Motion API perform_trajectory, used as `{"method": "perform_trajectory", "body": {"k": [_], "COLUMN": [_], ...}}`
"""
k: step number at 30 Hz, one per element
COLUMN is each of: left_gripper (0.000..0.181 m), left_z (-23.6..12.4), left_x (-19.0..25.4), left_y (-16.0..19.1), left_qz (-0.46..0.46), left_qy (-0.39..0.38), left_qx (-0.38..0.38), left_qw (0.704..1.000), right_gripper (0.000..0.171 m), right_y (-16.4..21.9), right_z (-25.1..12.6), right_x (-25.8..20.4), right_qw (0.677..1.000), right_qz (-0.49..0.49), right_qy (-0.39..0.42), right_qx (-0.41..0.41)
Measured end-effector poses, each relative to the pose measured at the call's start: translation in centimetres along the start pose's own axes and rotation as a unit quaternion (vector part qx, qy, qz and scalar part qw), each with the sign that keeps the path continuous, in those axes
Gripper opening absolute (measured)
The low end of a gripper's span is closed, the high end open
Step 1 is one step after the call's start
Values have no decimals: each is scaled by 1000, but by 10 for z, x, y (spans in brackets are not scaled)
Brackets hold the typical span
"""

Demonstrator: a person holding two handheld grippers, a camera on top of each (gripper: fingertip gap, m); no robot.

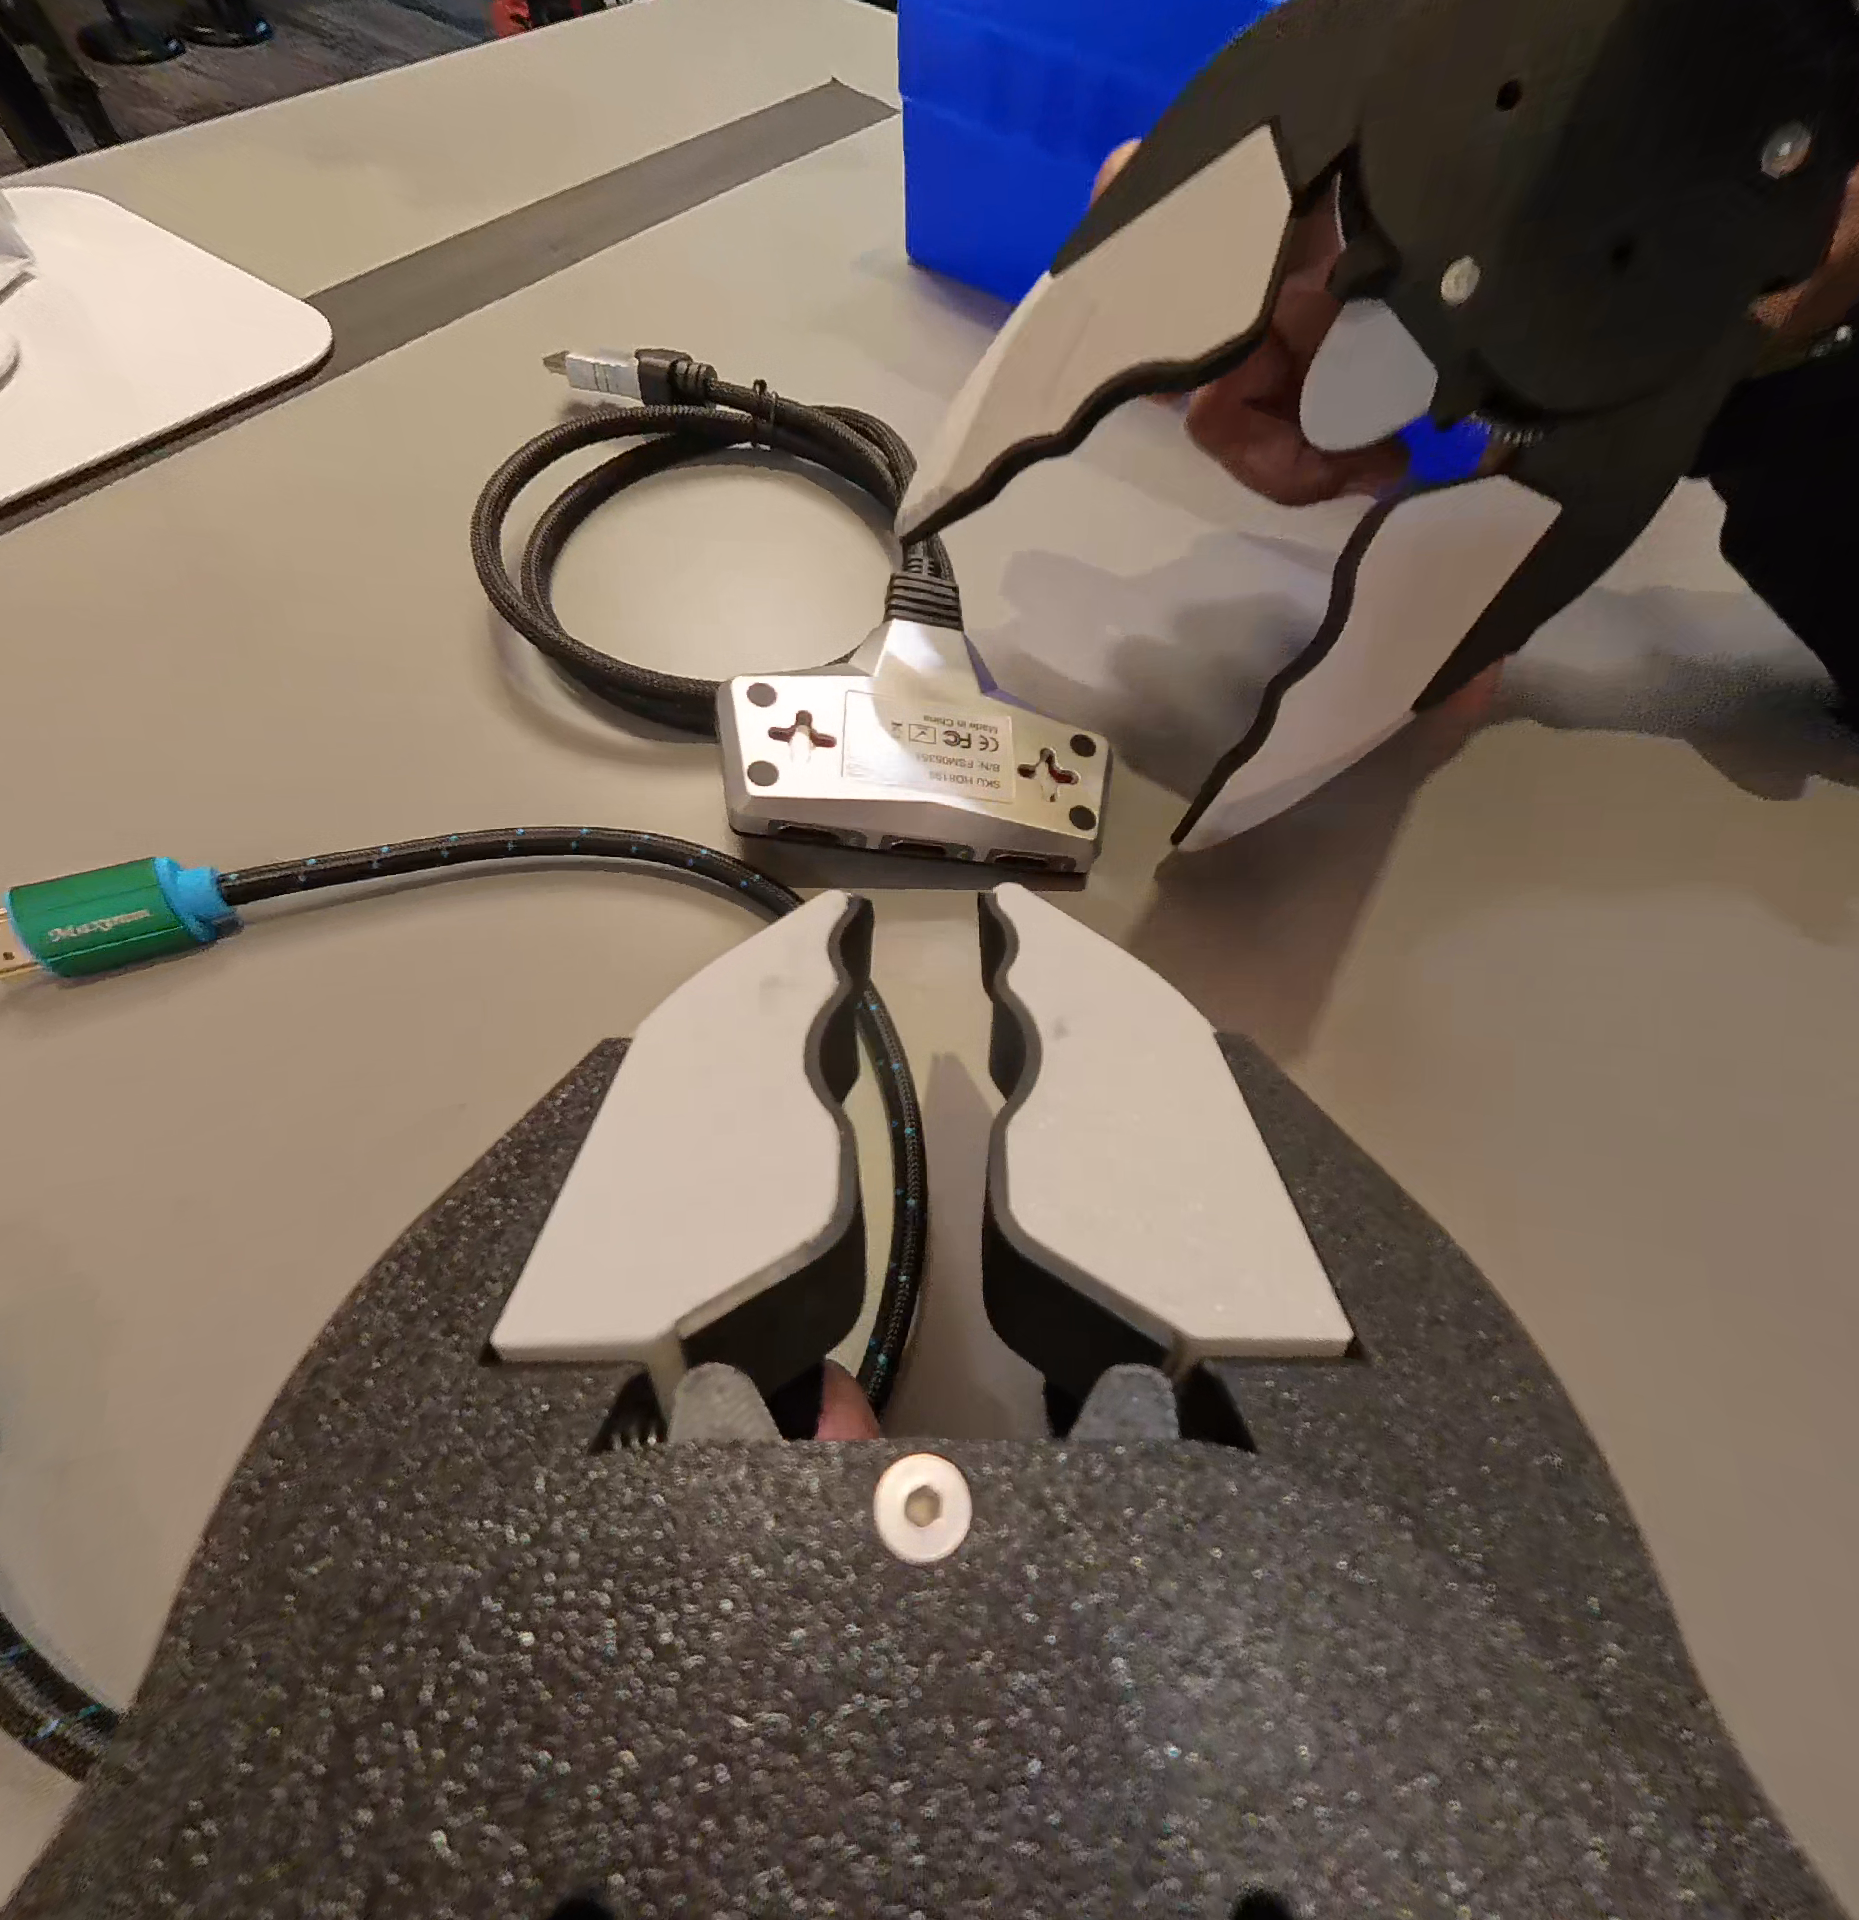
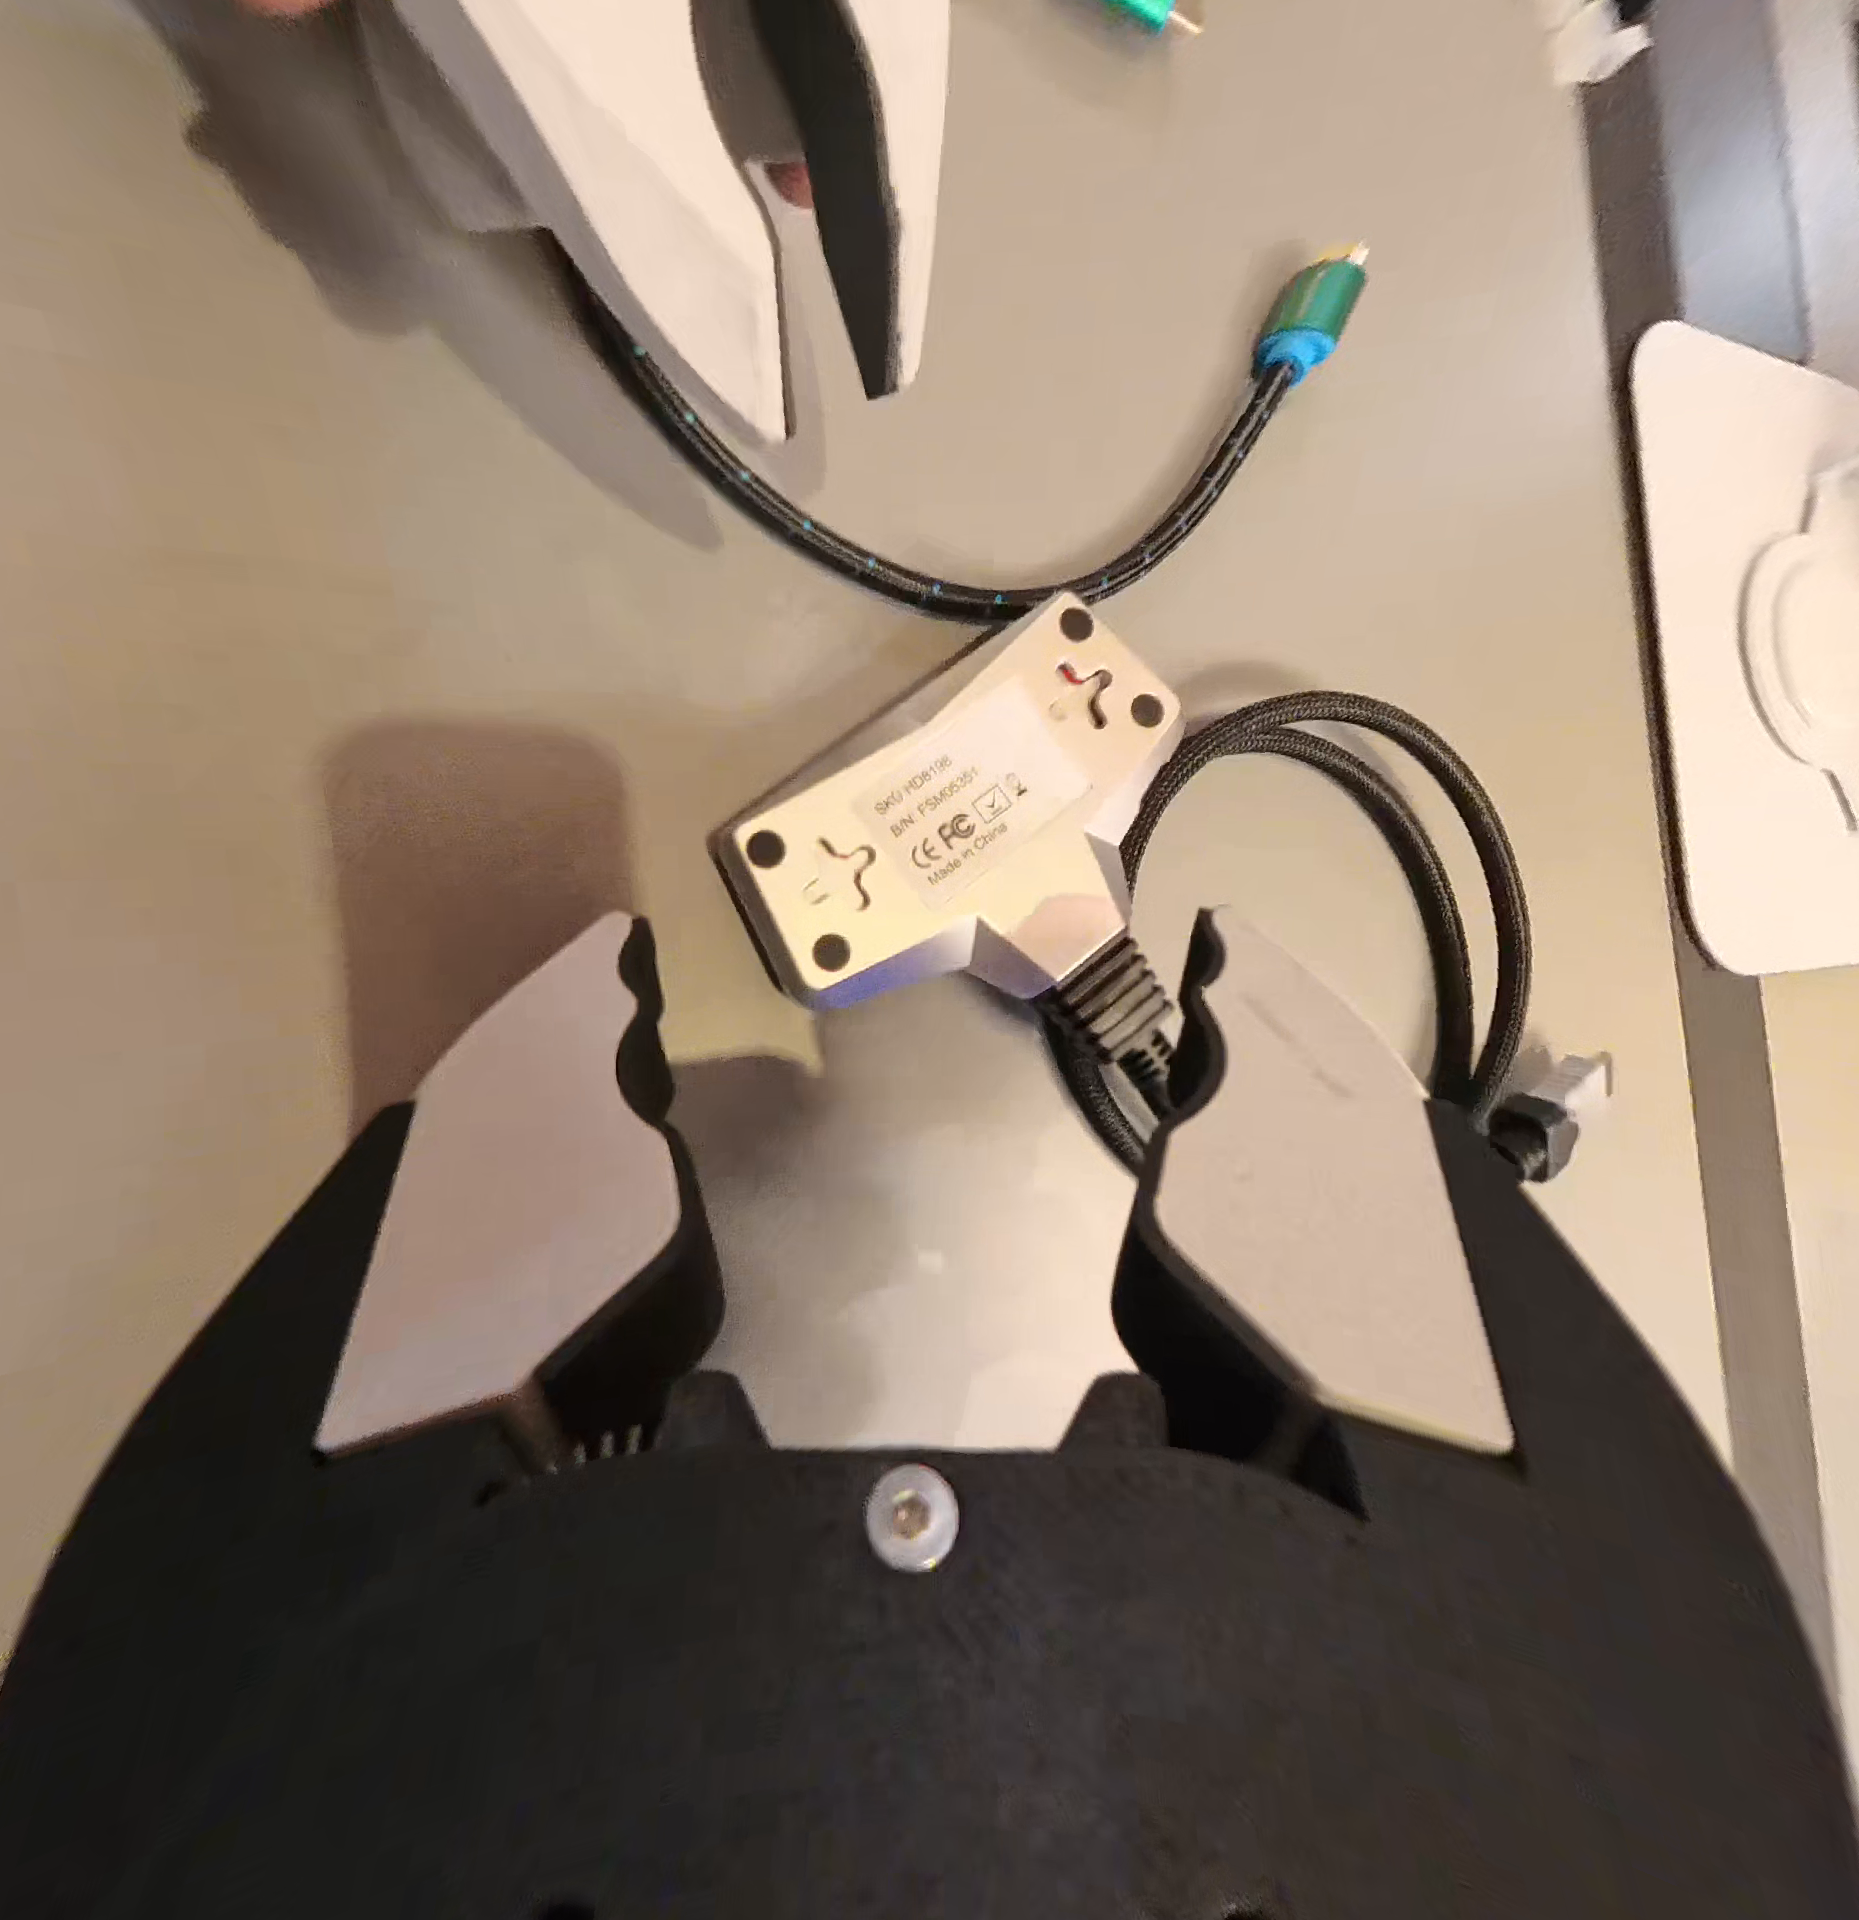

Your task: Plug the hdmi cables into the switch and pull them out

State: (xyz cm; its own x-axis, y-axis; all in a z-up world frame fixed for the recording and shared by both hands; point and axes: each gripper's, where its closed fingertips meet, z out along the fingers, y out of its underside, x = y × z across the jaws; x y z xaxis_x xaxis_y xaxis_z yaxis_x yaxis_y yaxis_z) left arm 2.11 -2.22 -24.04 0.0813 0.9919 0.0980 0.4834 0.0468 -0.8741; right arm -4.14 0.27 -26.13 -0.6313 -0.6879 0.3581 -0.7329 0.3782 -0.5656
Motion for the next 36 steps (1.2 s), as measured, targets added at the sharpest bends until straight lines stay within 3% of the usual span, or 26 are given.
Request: {"method": "perform_trajectory", "body": {"k": [5,7,9,11,14,23,31,34,36], "left_gripper": [20,20,20,21,21,23,51,48,35], "left_z": [-2,-2,-2,-3,-4,-1,14,22,24], "left_x": [0,1,3,3,4,16,38,46,43], "left_y": [-1,0,1,2,2,-1,0,4,5], "left_qz": [-4,-3,-1,-3,-15,-73,-132,-140,-120], "left_qy": [9,12,18,21,27,66,105,113,91], "left_qx": [4,1,0,-2,-2,3,-19,-36,-42], "left_qw": [1000,1000,1000,1000,1000,995,986,983,988], "right_gripper": [103,110,111,95,88,87,87,87,87], "right_y": [2,19,19,14,15,2,-24,-28,-30], "right_z": [9,22,29,30,27,10,2,7,7], "right_x": [9,4,-4,-2,-2,-24,-35,-43,-45], "right_qw": [995,986,978,980,981,988,984,987,988], "right_qz": [10,39,82,101,123,147,149,130,117], "right_qy": [-89,-133,-167,-156,-129,-35,11,10,19], "right_qx": [-50,-95,-90,-70,-73,42,99,94,95]}}
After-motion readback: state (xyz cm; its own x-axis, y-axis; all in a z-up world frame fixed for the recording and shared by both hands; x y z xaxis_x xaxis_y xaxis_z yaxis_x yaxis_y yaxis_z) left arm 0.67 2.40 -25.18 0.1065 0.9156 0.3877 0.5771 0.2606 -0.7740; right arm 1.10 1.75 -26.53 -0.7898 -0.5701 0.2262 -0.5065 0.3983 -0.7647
